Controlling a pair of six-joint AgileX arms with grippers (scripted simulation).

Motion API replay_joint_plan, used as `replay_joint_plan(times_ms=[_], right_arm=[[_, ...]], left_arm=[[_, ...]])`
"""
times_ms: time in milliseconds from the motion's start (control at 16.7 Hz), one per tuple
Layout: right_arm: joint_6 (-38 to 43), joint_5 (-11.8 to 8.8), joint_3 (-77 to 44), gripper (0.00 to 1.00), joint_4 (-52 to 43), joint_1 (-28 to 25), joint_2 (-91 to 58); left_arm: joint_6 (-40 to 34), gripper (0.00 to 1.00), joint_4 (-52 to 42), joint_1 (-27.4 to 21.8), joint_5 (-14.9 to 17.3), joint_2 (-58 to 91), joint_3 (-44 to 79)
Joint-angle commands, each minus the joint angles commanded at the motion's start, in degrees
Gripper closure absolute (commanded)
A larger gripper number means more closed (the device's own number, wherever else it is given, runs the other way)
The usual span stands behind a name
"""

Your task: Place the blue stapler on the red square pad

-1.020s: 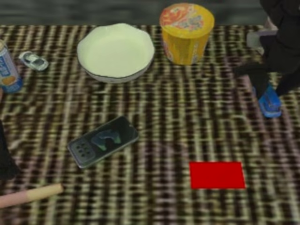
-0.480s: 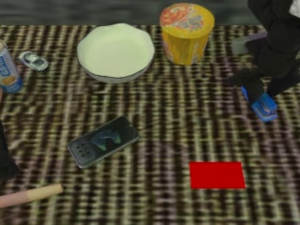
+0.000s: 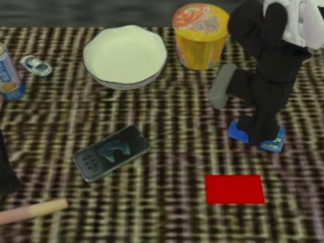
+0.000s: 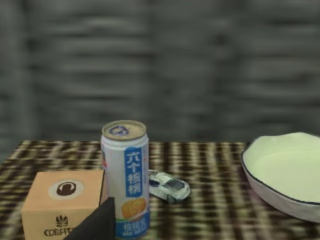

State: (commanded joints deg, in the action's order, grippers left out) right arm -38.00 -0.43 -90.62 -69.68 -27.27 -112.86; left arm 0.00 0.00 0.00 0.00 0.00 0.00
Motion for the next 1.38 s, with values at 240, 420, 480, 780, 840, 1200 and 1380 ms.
replay_joint_plan(times_ms=[240,420,480,780,840,1200,1380], right_arm=[[-13.64,0.00,4.11,1.00,0.38,-5.03,4.32],[-17.56,0.05,5.64,1.00,0.80,-6.72,6.22],[-17.70,0.05,5.70,1.00,0.82,-6.78,6.29],[-17.48,0.04,6.21,1.00,1.71,-6.50,5.81],[-17.41,0.06,7.18,1.00,3.06,-6.50,5.46],[-17.15,0.01,17.10,1.00,17.63,-6.81,1.14],[-17.25,0.07,20.28,1.00,22.07,-7.09,-0.33]], left_arm=[[0.00,0.00,0.00,0.00,0.00,0.00,0.00],[0.00,0.00,0.00,0.00,0.00,0.00,0.00],[0.00,0.00,0.00,0.00,0.00,0.00,0.00],[0.00,0.00,0.00,0.00,0.00,0.00,0.00],[0.00,0.00,0.00,0.00,0.00,0.00,0.00],[0.00,0.00,0.00,0.00,0.00,0.00,0.00],[0.00,0.00,0.00,0.00,0.00,0.00,0.00]])
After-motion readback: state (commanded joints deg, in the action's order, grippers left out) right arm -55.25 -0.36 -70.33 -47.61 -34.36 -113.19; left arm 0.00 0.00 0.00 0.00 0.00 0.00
